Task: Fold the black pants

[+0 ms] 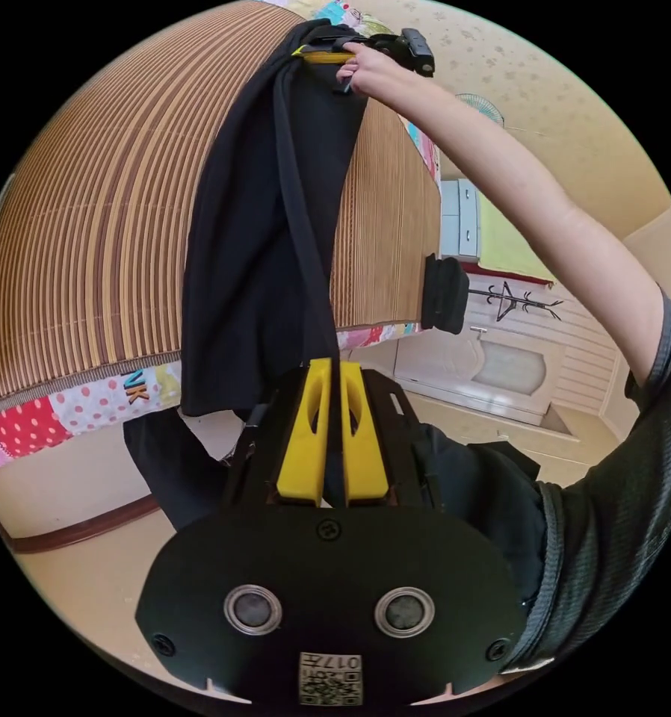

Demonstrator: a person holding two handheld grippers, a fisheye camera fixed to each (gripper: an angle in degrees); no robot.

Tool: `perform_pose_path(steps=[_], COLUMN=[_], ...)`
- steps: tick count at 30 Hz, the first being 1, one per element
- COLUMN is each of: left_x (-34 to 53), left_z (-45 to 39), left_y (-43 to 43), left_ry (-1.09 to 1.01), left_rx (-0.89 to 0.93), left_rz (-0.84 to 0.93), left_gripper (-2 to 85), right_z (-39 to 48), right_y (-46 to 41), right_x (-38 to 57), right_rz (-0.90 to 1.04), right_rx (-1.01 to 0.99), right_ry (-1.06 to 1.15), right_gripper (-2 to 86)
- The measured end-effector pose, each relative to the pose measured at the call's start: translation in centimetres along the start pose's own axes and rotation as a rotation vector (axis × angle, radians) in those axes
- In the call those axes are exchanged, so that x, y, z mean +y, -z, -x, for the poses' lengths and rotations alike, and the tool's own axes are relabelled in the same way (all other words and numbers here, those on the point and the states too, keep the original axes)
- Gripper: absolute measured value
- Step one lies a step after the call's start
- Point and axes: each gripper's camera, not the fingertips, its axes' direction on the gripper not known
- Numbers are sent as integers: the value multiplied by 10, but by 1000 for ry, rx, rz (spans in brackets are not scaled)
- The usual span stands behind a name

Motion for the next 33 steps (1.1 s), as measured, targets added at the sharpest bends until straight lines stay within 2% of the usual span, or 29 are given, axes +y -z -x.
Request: perform_pose_path(steps=[3, 9, 12, 15, 17, 19, 21, 22, 23, 25, 27, 29, 31, 33], left_x=[14, 19, 11, 3, 0, 0, 3, 4, 5, 0, -19, -43, -65, -76], left_z=[1, 34, 53, 53, 51, 50, 52, 52, 50, 47, 51, 54, 55, 56], left_y=[10, 22, 25, 25, 21, 14, 0, -1, 4, 20, 32, 27, 12, -27], left_ry=[-13, 60, 92, 66, 64, 65, 74, 73, 59, 31, 25, 20, -3, -25], left_rx=[42, -39, -54, -87, -109, -161, -330, -367, -376, -248, -119, -170, -245, -292], left_rz=[0, 41, 82, 146, 203, 285, 410, 418, 375, 240, 127, 128, 197, 389], left_gripper=[-5, -7, -7, -7, -8, -8, -7, -6, -2, 14, 67, 99, 104, 63], right_z=[8, -2, -23, -56, -79, -100, -111, -118, -121, -132, -137, -135, -122, -111], right_y=[38, -15, 30, 71, 82, 81, 78, 79, 79, 80, 72, 59, 51, 57], right_x=[21, 6, 46, 120, 173, 240, 286, 310, 320, 345, 353, 353, 348, 344], right_rz=[-143, 100, -33, -59, -3, 147, 245, 277, 284, 283, 291, 346, 441, 479], right_rx=[-59, -62, -182, -140, -80, -32, -22, -37, -59, -198, -283, -320, -238, -150], right_ry=[6, -25, -31, -85, -135, -173, -201, -239, -257, -314, -339, -351, -281, -138], right_gripper=[36, 47, 70, 78, 85, 97, 104, 107, 108, 112, 111, 105, 84, 59])
